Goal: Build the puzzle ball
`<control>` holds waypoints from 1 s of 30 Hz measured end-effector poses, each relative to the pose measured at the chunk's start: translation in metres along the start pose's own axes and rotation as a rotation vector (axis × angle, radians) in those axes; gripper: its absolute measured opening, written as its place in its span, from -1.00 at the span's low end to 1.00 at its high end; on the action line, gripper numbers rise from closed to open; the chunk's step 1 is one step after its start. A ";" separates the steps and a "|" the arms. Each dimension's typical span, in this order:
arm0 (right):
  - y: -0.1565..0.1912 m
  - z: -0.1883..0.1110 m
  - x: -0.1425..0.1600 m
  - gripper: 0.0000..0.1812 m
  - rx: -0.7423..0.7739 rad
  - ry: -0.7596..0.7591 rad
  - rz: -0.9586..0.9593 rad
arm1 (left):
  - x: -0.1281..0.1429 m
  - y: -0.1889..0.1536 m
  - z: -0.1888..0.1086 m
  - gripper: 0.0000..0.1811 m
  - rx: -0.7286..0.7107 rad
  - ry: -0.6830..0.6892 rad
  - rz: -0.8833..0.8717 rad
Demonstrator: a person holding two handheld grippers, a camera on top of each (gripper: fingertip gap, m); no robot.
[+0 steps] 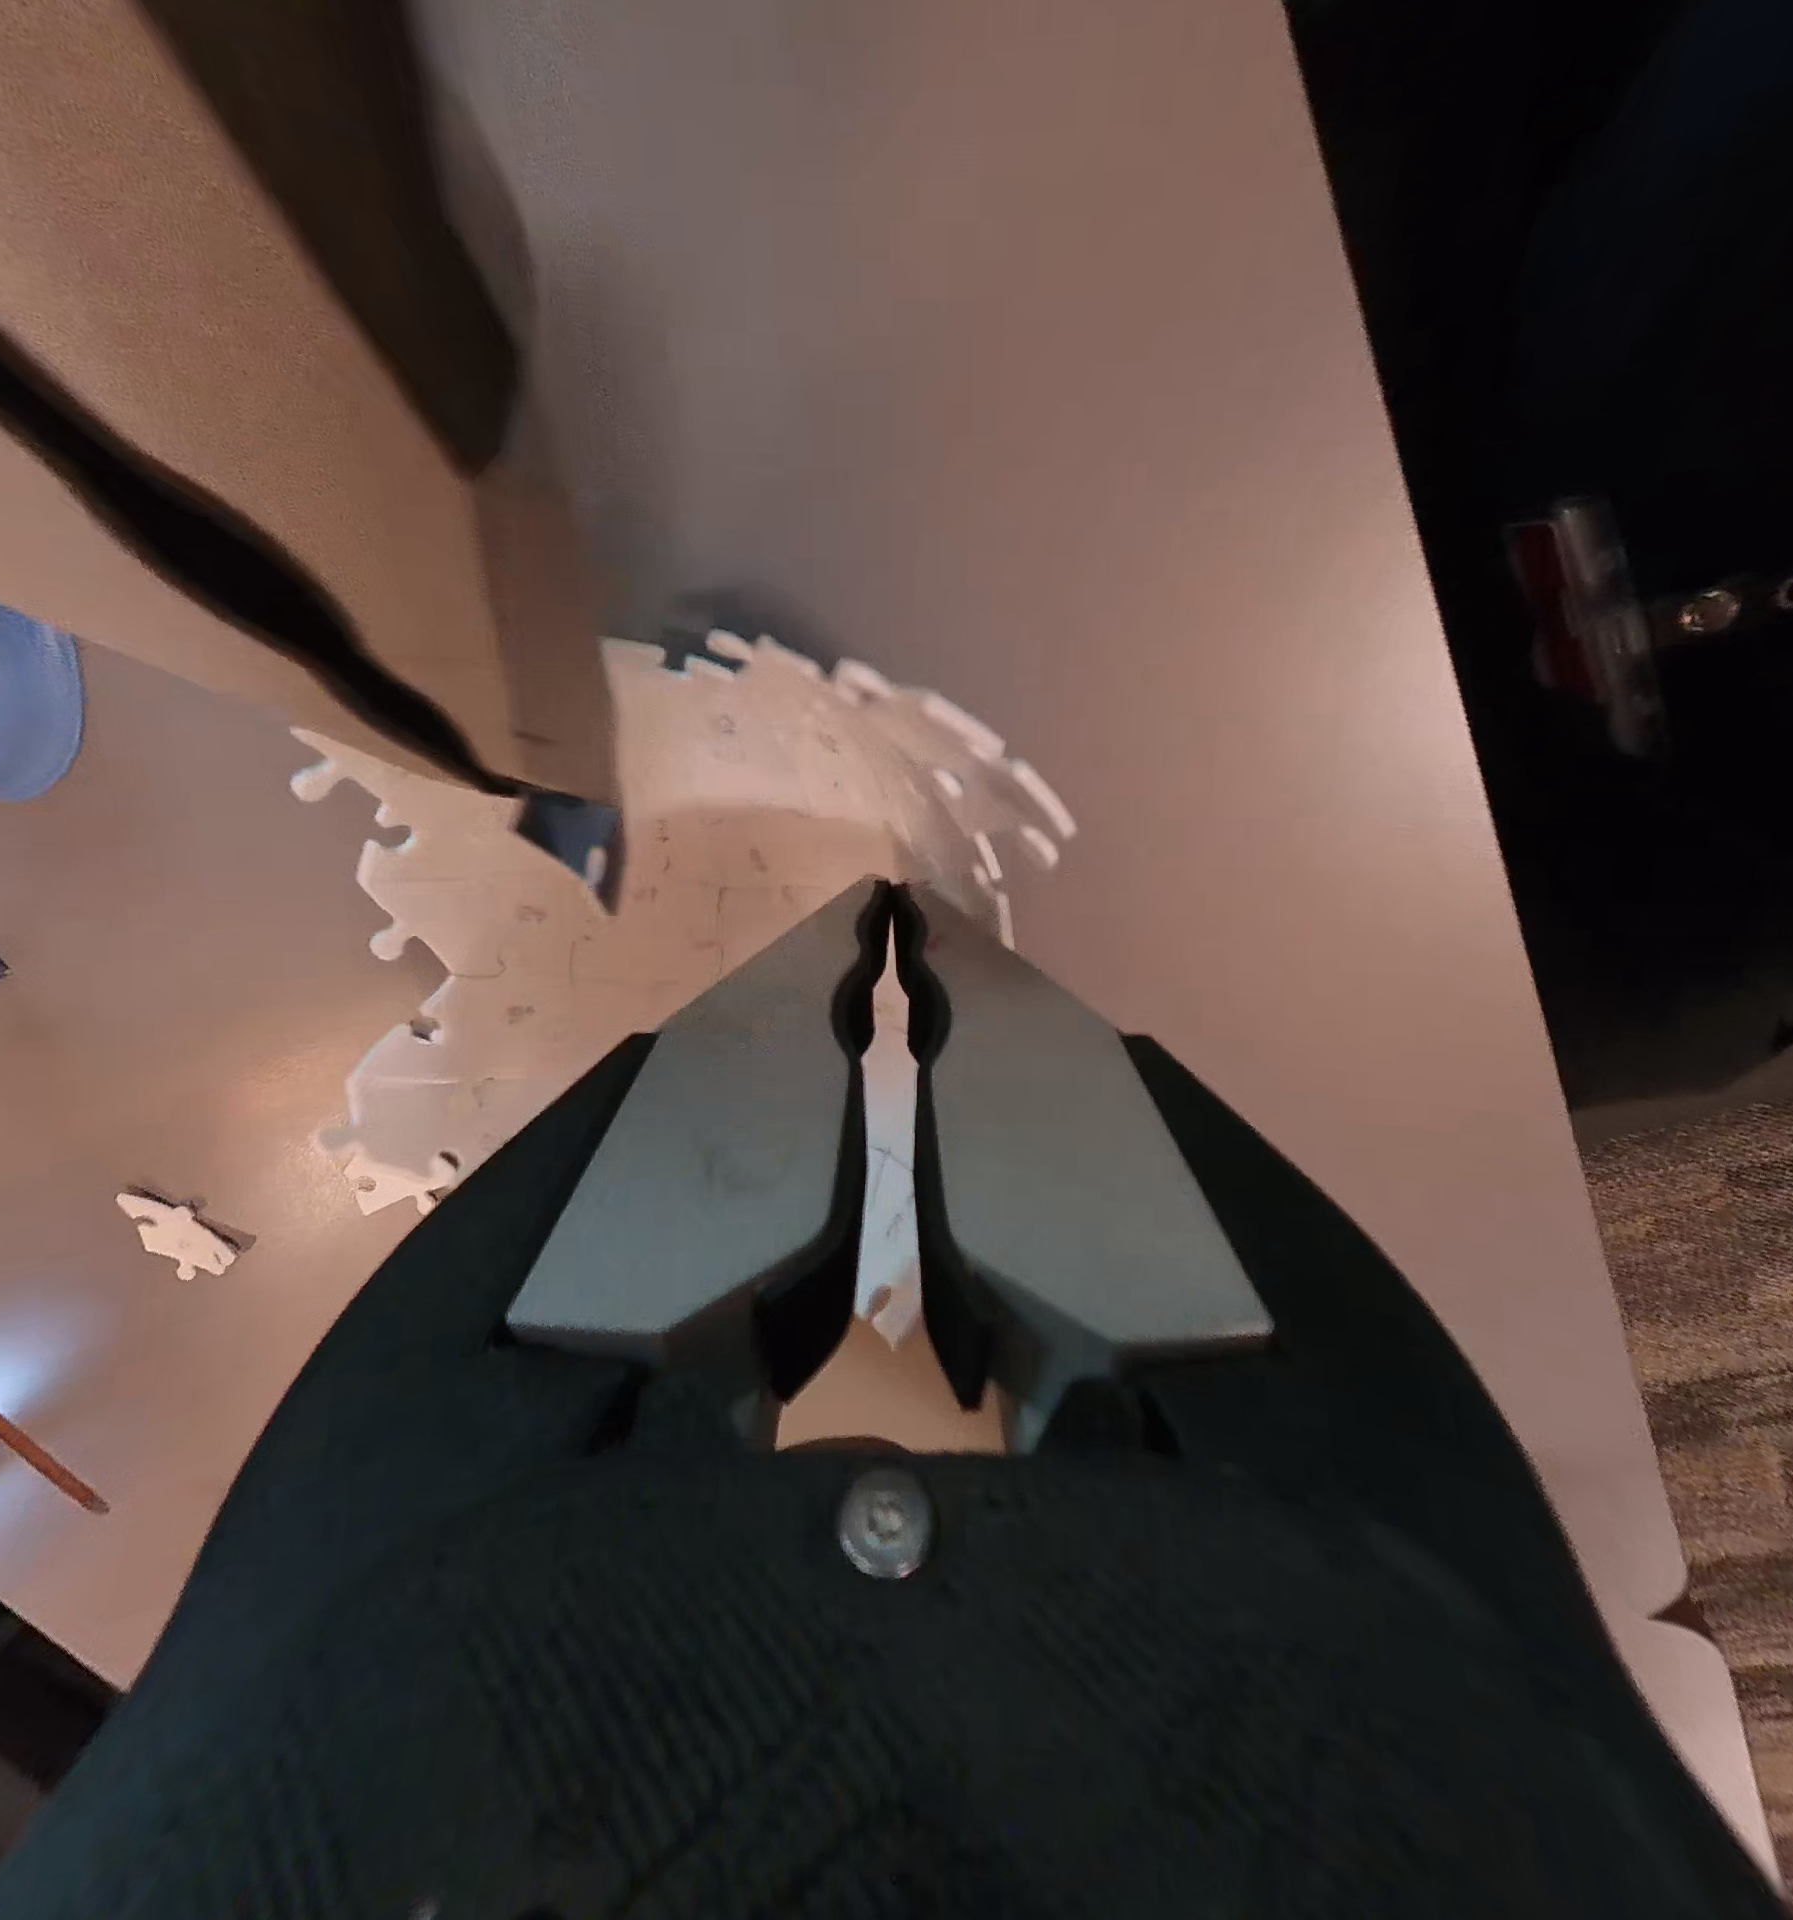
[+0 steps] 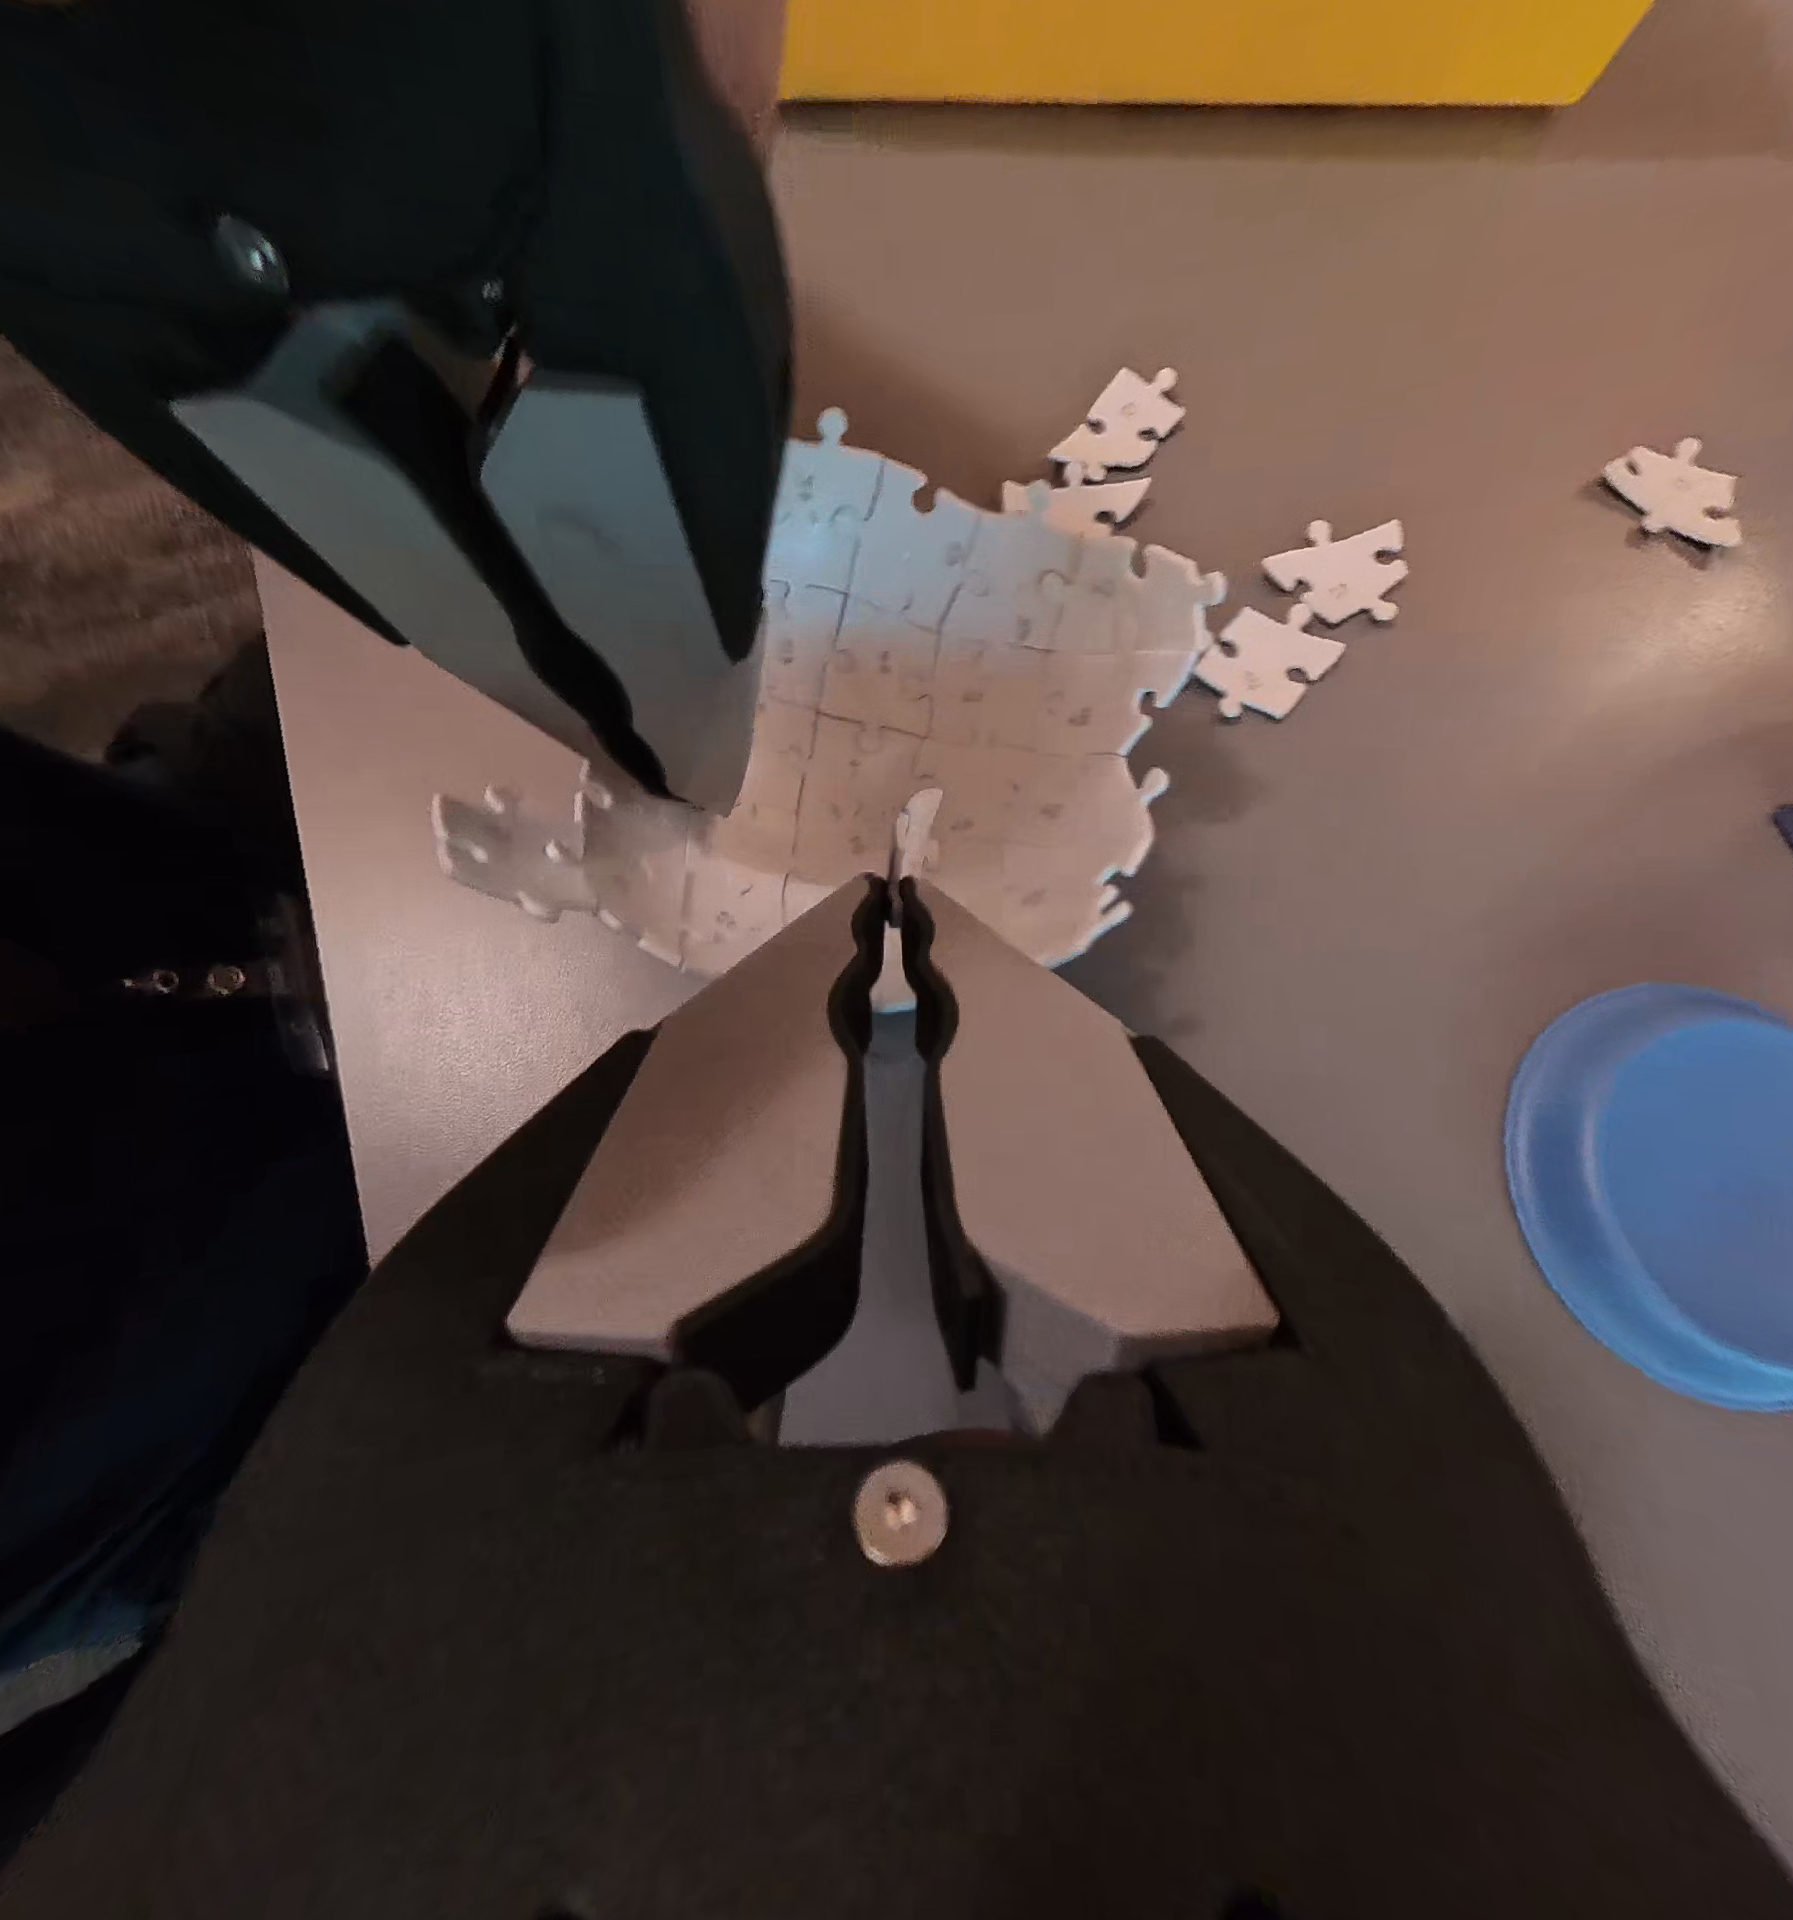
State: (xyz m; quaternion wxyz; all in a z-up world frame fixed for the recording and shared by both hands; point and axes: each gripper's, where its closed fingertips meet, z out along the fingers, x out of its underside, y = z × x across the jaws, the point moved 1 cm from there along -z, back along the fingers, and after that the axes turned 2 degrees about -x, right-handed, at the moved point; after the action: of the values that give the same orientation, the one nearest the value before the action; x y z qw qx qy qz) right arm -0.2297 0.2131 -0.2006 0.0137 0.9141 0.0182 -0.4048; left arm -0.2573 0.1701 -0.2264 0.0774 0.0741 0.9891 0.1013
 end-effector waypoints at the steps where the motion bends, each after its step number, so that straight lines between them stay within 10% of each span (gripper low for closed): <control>1: -0.002 -0.003 -0.001 -1.00 0.004 -0.019 0.017 | 0.002 -0.001 0.002 -1.00 -0.006 0.013 0.009; 14: 0.001 -0.073 0.032 -1.00 0.093 -0.159 0.134 | -0.002 -0.009 0.012 -1.00 -0.014 0.083 0.016; 30: 0.027 -0.068 0.032 -1.00 0.082 -0.294 0.357 | 0.002 -0.006 0.013 -1.00 -0.072 0.083 -0.284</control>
State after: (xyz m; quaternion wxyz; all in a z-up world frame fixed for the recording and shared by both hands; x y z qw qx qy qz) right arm -0.1570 0.1895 -0.1781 0.0505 0.8337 -0.1626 -0.5253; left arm -0.2573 0.1674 -0.2404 0.0525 -0.0734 0.9877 0.1276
